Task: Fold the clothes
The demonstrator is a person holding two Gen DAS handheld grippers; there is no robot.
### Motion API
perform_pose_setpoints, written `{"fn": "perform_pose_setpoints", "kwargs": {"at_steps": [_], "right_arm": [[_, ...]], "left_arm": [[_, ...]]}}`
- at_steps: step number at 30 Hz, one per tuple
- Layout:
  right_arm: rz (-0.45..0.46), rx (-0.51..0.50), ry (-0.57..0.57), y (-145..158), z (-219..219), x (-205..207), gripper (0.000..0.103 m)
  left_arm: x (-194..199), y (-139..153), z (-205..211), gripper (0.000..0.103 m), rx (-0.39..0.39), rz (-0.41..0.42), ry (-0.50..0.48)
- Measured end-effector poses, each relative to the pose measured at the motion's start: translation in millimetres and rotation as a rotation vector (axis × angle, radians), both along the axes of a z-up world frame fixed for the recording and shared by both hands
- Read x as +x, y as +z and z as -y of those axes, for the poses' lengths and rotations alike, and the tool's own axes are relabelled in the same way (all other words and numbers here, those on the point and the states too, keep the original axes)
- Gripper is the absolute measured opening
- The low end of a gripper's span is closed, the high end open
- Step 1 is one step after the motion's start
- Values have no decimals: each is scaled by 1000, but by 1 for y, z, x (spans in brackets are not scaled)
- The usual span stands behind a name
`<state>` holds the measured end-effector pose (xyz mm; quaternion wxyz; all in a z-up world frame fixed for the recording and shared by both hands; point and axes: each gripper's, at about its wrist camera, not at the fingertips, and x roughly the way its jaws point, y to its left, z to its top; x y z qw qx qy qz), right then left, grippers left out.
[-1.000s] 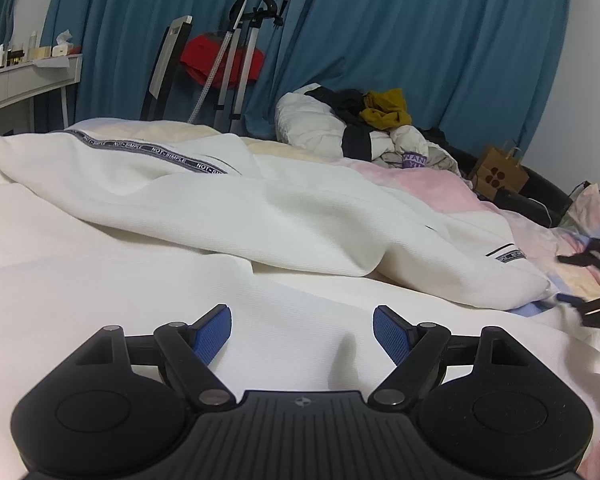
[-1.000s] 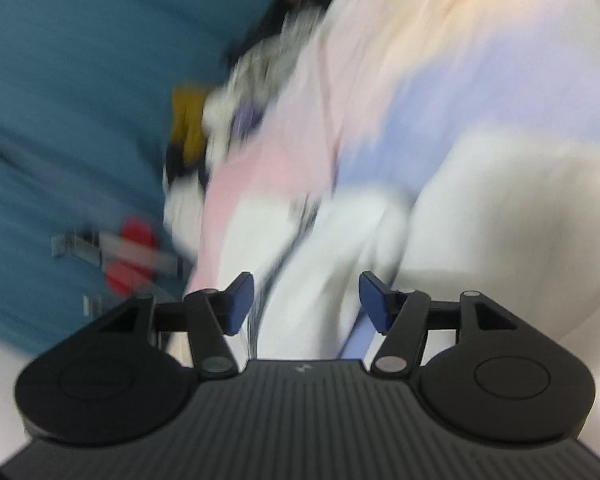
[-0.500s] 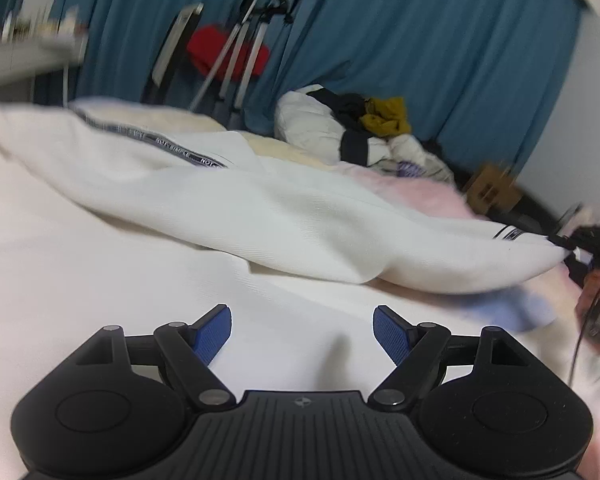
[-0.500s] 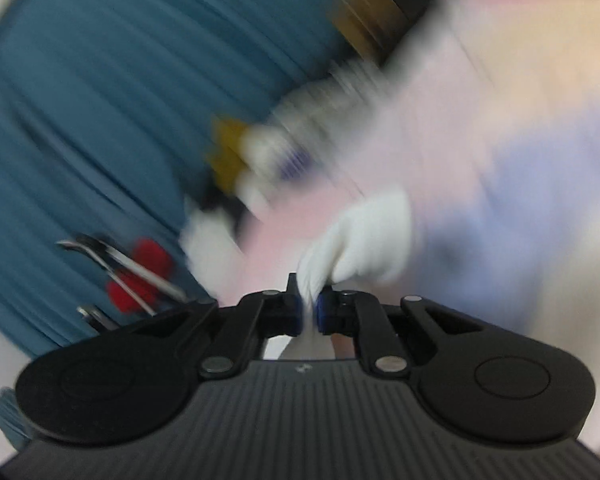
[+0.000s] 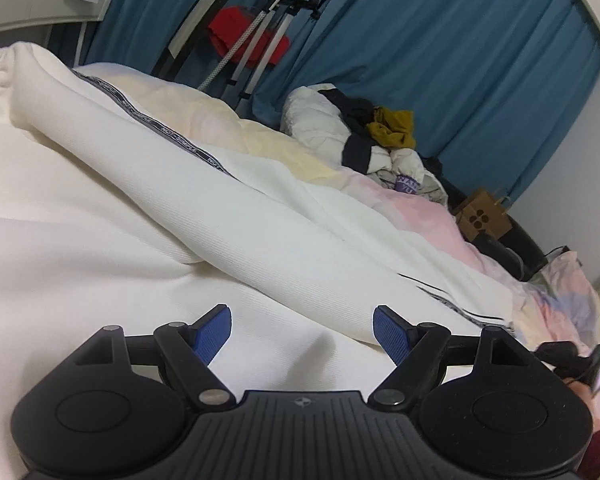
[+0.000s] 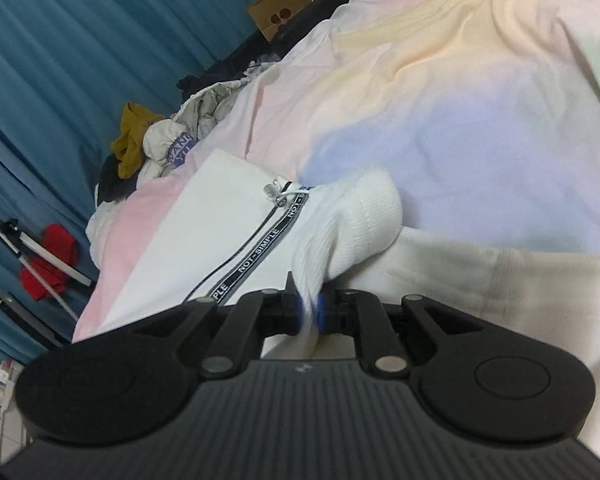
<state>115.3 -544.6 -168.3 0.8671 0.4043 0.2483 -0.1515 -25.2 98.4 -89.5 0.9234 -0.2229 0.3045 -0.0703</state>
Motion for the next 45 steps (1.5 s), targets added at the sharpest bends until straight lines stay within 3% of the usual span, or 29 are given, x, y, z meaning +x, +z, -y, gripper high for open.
{"fn": "perform_pose_setpoints", "kwargs": {"at_steps": [7,10,14,17,20,24,29,33,36,40,45], "right_arm": [[-20,12,24,29,-18,-39,21],[-26,-15,30,50,-30,-67,39],[25,-57,60,75,-40,-111,66],[61,-67,67,87,-41,-145,77],[33,-69,47,90,-37,-156,78],[5,-65,0,88,-30,-163,77],[-52,-88,-10,78,-36,-159,77],[-53,-94,46,82,-55,-154,77],[-19,-91,72,86,-67,-153,77],[31,-14,84,83,-70,-148,77],[37,100,45,58,-62,-124,77]], "left_arm": [[0,5,-1,80,13,-25,2],[-6,10,-9,80,-10,-39,17],[-21,15,-37,80,-83,-127,77],[-41,20,-64,80,-122,-162,106],[-59,32,-91,81,-131,-196,172],[-88,47,-130,90,-184,-210,265],[-110,51,-167,93,-239,-184,365],[-94,58,-161,93,-303,-156,316],[-60,61,-141,93,-342,-162,266],[-4,58,-109,91,-388,-172,196],[64,29,-87,87,-419,-226,159]]}}
